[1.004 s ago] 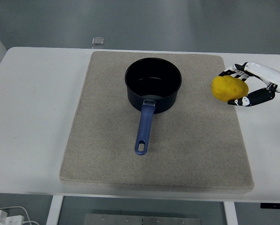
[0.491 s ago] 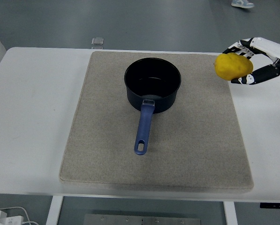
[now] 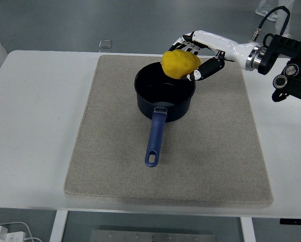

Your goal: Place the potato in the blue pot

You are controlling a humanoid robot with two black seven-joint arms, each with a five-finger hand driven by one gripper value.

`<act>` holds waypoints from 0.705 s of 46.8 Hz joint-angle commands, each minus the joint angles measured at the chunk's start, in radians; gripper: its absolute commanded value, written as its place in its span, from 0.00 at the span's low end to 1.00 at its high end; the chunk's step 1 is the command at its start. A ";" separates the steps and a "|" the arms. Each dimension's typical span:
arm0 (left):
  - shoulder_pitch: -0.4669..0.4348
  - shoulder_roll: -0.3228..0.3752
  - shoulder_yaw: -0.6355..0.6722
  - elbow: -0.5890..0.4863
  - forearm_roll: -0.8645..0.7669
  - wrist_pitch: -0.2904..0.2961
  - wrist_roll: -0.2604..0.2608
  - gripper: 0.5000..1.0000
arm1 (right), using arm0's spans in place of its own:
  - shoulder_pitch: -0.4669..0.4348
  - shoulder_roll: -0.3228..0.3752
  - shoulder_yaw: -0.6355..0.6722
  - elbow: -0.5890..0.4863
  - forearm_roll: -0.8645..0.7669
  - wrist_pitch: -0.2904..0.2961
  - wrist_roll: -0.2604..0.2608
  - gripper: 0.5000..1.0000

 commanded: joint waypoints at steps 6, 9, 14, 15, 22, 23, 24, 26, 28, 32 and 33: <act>0.000 0.000 0.001 0.000 0.000 0.000 0.000 1.00 | -0.012 0.056 -0.001 -0.056 0.000 0.003 0.001 0.00; 0.000 0.000 -0.001 0.000 0.000 0.000 0.000 1.00 | -0.013 0.077 -0.001 -0.076 0.000 0.003 0.001 0.00; 0.000 0.000 0.001 0.000 0.000 0.000 0.000 1.00 | -0.033 0.125 -0.001 -0.131 -0.003 0.003 0.001 0.00; 0.000 0.000 0.001 0.000 0.000 0.000 0.000 1.00 | -0.041 0.138 -0.001 -0.147 -0.003 0.004 0.001 0.00; 0.000 0.000 0.001 0.000 0.000 0.000 0.000 1.00 | -0.091 0.220 -0.001 -0.239 -0.012 0.015 0.002 0.00; 0.000 0.000 0.001 0.000 0.000 0.000 0.000 1.00 | -0.099 0.226 -0.001 -0.245 -0.015 0.016 0.002 0.00; 0.000 0.000 0.001 0.000 0.000 0.000 0.000 1.00 | -0.105 0.229 -0.001 -0.250 -0.017 0.018 0.002 0.00; 0.000 0.000 0.001 0.000 0.000 0.000 0.000 1.00 | -0.115 0.234 -0.001 -0.262 -0.017 0.018 0.002 0.00; 0.000 0.000 0.001 0.000 0.000 0.000 0.000 1.00 | -0.121 0.240 -0.002 -0.273 -0.017 0.018 0.004 0.00; 0.000 0.000 -0.001 0.000 0.000 0.000 0.000 1.00 | -0.125 0.252 -0.002 -0.294 -0.018 0.016 0.004 0.00; 0.000 0.000 0.001 0.000 0.000 0.000 0.000 1.00 | -0.128 0.255 -0.001 -0.300 -0.018 0.016 0.002 0.00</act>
